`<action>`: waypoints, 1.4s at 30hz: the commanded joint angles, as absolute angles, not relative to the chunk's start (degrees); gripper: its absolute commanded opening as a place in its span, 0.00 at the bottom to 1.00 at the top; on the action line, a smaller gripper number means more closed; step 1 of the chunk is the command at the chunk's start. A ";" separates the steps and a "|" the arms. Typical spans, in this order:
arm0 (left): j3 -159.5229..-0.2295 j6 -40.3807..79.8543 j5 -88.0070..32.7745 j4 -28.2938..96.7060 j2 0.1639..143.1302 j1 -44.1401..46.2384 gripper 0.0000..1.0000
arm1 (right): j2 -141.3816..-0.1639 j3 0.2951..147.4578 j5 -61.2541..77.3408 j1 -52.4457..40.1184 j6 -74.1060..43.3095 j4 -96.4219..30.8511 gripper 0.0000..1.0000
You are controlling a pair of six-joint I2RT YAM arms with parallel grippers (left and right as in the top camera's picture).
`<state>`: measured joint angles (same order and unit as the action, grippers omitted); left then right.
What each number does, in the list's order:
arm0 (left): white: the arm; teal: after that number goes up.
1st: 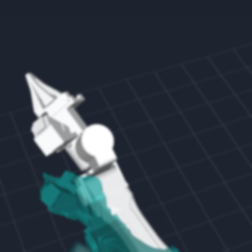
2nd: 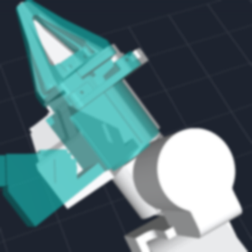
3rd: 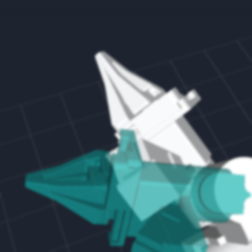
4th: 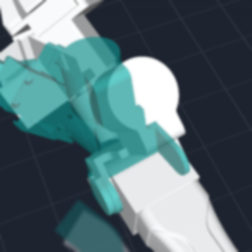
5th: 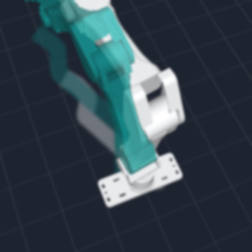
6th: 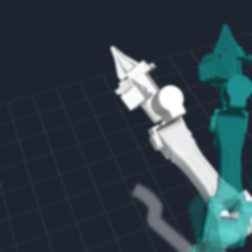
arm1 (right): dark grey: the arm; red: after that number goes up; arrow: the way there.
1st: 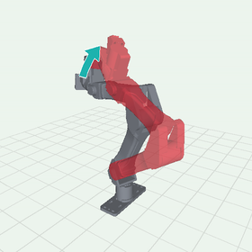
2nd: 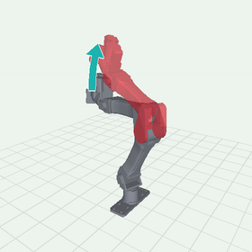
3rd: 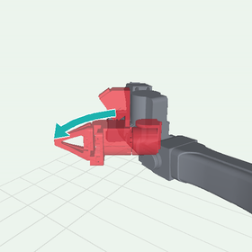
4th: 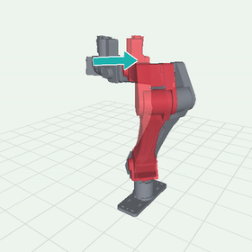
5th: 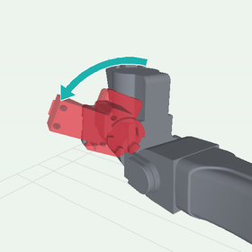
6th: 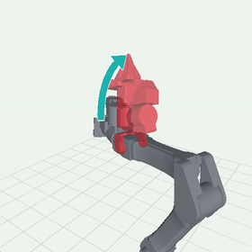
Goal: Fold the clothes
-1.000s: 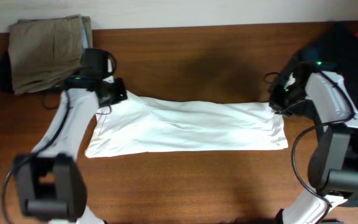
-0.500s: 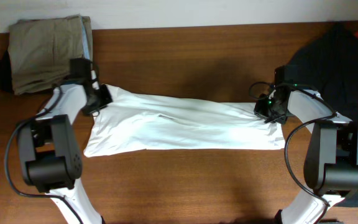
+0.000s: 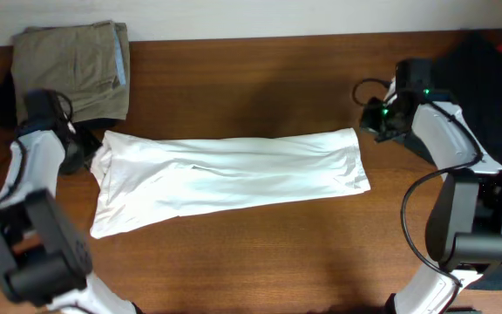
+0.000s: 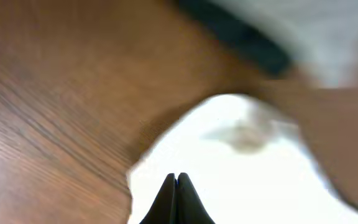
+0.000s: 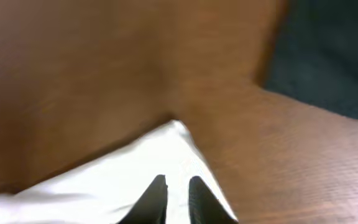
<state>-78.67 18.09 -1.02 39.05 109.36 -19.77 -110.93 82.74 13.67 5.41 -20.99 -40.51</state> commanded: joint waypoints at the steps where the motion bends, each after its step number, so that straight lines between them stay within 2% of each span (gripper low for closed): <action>1: -78.87 18.81 -8.03 41.21 103.55 -14.48 0.00 | -111.02 83.50 21.17 4.47 -18.15 -42.54 0.18; 4: -78.78 18.39 -7.90 45.12 107.18 -6.94 0.00 | -111.07 82.32 20.34 1.19 -15.25 -44.84 0.18; 8: -78.78 18.41 -7.94 46.57 115.63 -2.63 0.00 | -112.09 76.99 15.92 -2.87 -18.11 -44.56 0.18; 12: -78.78 18.41 -5.39 48.99 121.99 -2.94 0.01 | -117.62 75.09 14.61 -2.94 -20.16 -44.86 0.17; 15: -78.78 18.41 -1.06 51.16 122.39 -5.52 0.00 | -119.79 75.11 9.56 -2.44 -23.07 -46.35 0.04; 18: -78.81 18.70 -0.21 52.21 121.38 -10.07 0.00 | -118.61 76.60 8.69 0.03 -24.49 -47.59 0.04; 20: -78.94 18.85 -0.21 52.12 114.89 -11.79 0.00 | -114.78 82.08 8.75 1.17 -24.29 -52.12 0.04; 21: -78.96 18.85 -0.21 52.10 112.18 -11.73 0.00 | -113.82 83.50 8.75 1.15 -24.29 -53.41 0.06; 23: -78.96 18.85 -0.21 52.01 107.37 -11.73 0.00 | -111.79 88.03 7.77 1.54 -24.03 -57.82 0.16; 24: -78.96 18.85 -0.21 51.99 104.47 -11.73 0.02 | -111.07 89.84 6.85 2.09 -24.05 -59.64 0.33; 25: -78.96 18.85 -0.23 51.96 102.54 -11.73 0.07 | -110.50 91.57 6.57 3.07 -23.57 -61.21 0.65; 26: -78.96 18.85 -0.23 51.99 100.09 -11.73 0.19 | -110.15 93.30 6.79 4.75 -21.98 -62.41 0.97; 27: -78.96 18.85 -0.25 51.99 98.72 -11.73 0.45 | -110.13 94.00 6.83 6.63 -20.27 -63.07 0.99; 28: -78.96 18.85 -0.25 52.03 98.04 -11.73 0.75 | -110.15 93.78 6.83 8.38 -18.72 -63.22 0.99; 30: -78.89 18.87 -0.71 52.38 98.19 -11.73 0.99 | -110.32 91.88 7.70 11.40 -15.29 -63.02 0.99; 32: -78.85 18.85 -2.83 52.36 98.59 -11.73 0.99 | -110.41 87.77 13.74 13.26 -9.74 -60.47 0.99; 36: -78.83 18.85 -3.88 52.49 98.67 -11.73 0.99 | -110.41 75.77 27.81 13.47 -5.74 -50.22 0.99; 42: -78.83 18.85 -3.90 52.62 98.67 -11.73 0.99 | -111.00 65.04 34.00 13.37 -6.46 -40.82 1.00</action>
<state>-78.96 18.70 -3.22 52.71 98.19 -11.70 -110.34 68.42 30.35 13.78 -6.87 -42.28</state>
